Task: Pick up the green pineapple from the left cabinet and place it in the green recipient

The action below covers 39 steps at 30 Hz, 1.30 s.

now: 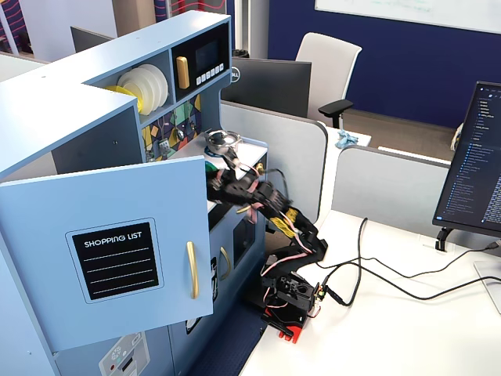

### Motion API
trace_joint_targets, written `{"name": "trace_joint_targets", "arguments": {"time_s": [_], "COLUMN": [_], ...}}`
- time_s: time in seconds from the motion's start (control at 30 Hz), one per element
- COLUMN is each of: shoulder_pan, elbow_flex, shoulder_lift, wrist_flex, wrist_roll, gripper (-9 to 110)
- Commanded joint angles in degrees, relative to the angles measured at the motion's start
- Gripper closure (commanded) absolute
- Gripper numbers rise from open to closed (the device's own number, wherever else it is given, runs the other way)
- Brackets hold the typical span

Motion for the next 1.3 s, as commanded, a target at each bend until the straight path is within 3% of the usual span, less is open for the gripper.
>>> {"name": "trace_joint_targets", "arguments": {"time_s": [0.0,0.4,0.5,0.7,0.97,1.1,1.27], "shoulder_pan": [6.68,8.61,7.82,6.68,6.68,6.59,7.91], "elbow_flex": [-13.27,-46.32,-47.02,-47.64,-46.76,-37.00,-26.19], "shoulder_lift": [-13.62,-45.79,-47.81,-49.66,-48.08,-37.27,-22.15], "wrist_flex": [-3.60,-2.99,-5.19,-5.45,-4.66,-4.66,3.96], "wrist_roll": [3.52,4.57,5.62,3.78,2.29,-1.23,-1.14], "gripper": [101,101,82,75,77,77,78]}}
